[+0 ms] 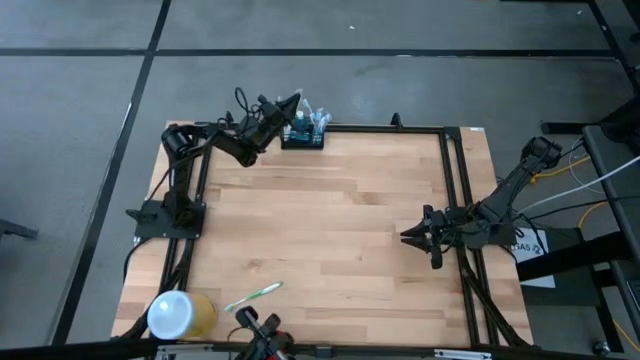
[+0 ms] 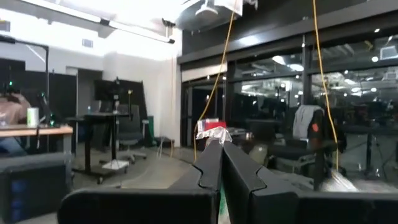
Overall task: Pick & Place toothbrushing station
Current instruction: Put the green toothbrush into the wire organizer
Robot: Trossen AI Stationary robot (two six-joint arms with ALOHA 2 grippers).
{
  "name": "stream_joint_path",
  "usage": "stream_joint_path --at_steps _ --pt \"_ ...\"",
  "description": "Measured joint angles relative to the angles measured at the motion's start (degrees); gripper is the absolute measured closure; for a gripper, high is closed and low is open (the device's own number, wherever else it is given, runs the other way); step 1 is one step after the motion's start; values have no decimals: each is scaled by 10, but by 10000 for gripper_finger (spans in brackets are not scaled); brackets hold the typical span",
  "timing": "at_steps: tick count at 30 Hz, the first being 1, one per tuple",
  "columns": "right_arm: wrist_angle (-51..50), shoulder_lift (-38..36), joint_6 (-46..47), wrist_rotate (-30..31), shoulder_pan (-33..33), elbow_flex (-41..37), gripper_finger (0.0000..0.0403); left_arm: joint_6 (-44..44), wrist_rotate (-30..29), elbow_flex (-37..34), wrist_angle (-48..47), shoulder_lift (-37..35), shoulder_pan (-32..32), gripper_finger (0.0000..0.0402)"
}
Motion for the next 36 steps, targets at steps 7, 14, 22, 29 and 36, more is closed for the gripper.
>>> stream_joint_path --at_steps 7,14,22,29,36 --pt "0 22 12 10 0 0 304 9 -45 -80 0 -33 -34 400" --pt "0 36 12 16 0 0 304 51 -100 -133 0 -94 -63 400" --pt "-1 47 17 20 0 0 304 -32 -118 -174 1 -79 -54 392" --pt "-1 48 55 1 9 0 305 -82 -77 -216 -1 -133 -52 337" --pt "0 48 88 3 15 0 305 -91 -62 -245 -173 -284 -128 269"
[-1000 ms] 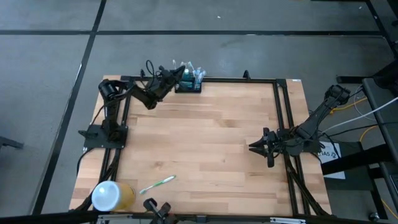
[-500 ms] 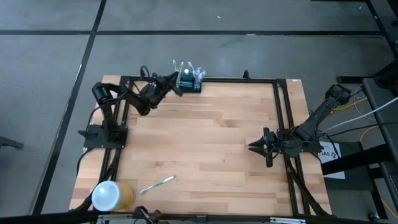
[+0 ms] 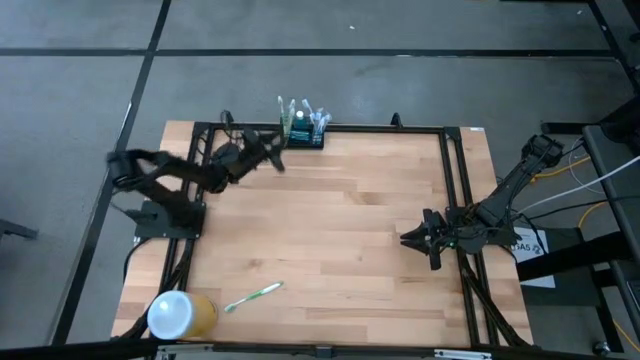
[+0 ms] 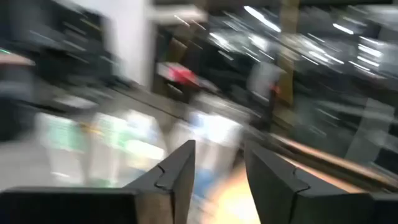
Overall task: Pick & Place toothbrushing station
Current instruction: Put the green toothbrush into the wire organizer
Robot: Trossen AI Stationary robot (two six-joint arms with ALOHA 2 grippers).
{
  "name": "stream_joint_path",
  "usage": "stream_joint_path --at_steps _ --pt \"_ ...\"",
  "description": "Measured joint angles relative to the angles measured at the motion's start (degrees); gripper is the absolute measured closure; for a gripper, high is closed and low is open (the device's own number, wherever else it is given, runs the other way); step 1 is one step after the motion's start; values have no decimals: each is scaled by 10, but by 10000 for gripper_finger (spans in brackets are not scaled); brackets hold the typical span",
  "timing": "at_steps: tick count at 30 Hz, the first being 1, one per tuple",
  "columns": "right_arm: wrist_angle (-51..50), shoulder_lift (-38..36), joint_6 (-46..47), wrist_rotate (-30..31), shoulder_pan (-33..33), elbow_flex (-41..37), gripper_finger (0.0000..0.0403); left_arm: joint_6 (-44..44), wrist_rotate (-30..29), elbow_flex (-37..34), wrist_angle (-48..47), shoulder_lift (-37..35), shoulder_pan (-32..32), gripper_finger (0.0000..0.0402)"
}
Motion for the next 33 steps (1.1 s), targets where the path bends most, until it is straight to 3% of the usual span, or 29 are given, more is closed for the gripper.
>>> stream_joint_path --at_steps 4,8,13,16,21,23,27,33 --pt "1 0 35 -9 0 0 305 -28 40 15 -233 -117 -109 256" --pt "2 0 67 -18 0 0 305 -122 -14 101 -633 -204 -250 271" --pt "3 0 107 -19 0 0 305 -324 -69 240 -982 -194 -421 301" --pt "11 0 124 -29 0 0 305 -396 -48 310 -1120 -157 -488 311" --pt "17 0 134 -44 0 0 305 -420 130 390 -1219 -73 -526 307" --pt "22 0 134 -44 0 0 305 -423 172 407 -1229 -39 -537 304" --pt "42 0 133 -41 0 0 305 -460 216 412 -1162 17 -561 304" --pt "68 0 128 -36 14 0 305 -569 206 412 -1092 76 -588 286"
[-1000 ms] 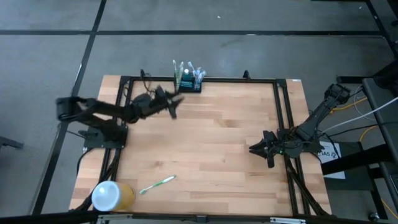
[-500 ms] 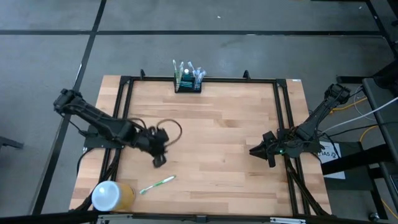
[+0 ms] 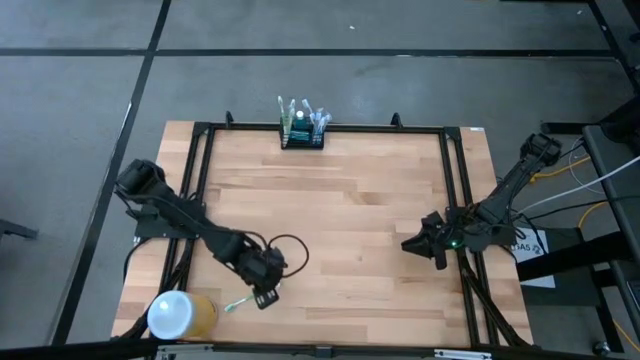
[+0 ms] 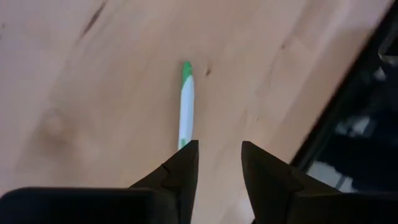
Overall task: Pick & Place toothbrushing station
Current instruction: Put the green toothbrush into the wire organizer
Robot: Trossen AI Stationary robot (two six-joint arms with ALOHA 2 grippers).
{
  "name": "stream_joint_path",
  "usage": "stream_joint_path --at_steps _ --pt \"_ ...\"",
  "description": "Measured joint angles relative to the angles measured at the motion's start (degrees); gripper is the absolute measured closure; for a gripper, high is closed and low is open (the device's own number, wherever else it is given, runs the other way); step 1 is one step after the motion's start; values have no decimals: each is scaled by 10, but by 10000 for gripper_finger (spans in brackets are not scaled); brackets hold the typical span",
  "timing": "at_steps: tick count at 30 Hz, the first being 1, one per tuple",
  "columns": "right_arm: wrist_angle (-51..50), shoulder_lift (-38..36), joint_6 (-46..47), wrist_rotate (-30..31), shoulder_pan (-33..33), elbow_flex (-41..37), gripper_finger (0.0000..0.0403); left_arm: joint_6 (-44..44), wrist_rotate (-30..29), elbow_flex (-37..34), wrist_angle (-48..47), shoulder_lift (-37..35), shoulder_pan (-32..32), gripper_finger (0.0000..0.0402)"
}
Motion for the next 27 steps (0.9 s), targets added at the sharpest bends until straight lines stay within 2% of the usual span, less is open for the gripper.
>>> stream_joint_path --at_steps 5,14,27 --pt "3 0 3 6 13 0 305 -67 -31 0 31 39 -9 266" --pt "55 0 -9 23 33 0 305 -83 -42 0 23 96 -2 263" --pt "76 0 -13 69 70 0 304 -112 -34 0 38 105 -3 263"
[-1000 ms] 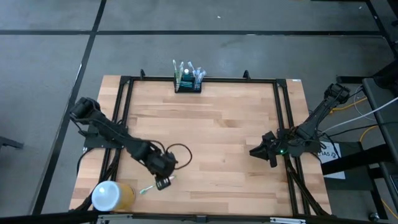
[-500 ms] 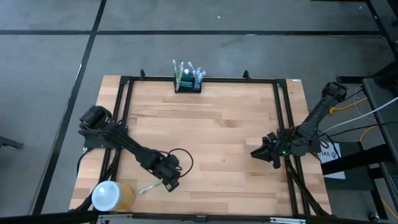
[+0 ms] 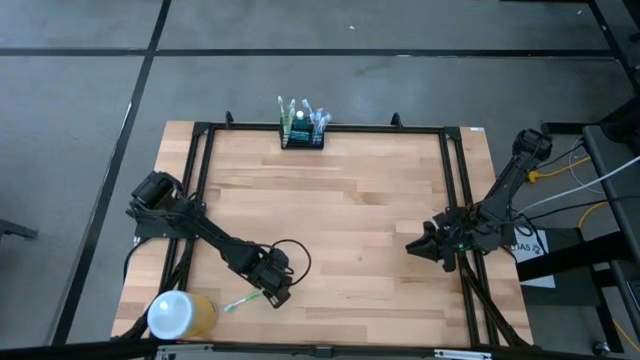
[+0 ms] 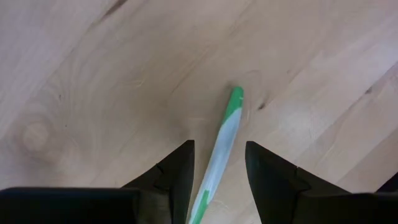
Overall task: Pick & Place toothbrushing station
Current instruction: Put the green toothbrush into the wire organizer
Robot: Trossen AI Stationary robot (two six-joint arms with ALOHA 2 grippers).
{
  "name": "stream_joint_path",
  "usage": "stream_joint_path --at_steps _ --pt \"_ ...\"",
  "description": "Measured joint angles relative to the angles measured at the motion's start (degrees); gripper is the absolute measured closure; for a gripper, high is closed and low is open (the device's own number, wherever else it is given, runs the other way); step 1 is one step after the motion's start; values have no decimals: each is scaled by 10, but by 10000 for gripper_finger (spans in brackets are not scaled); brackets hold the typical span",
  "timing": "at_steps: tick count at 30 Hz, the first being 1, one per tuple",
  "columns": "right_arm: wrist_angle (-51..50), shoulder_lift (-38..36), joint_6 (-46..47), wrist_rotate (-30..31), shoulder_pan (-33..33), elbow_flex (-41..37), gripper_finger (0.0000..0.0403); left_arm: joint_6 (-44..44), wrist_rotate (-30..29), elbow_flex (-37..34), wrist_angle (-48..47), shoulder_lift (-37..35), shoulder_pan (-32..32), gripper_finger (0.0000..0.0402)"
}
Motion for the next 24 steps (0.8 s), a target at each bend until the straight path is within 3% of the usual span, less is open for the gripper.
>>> stream_joint_path --at_steps 21,24 --pt "5 0 0 14 16 0 304 -12 18 6 25 35 -2 282" --pt "5 0 1 12 16 0 304 -11 12 17 8 36 2 301"
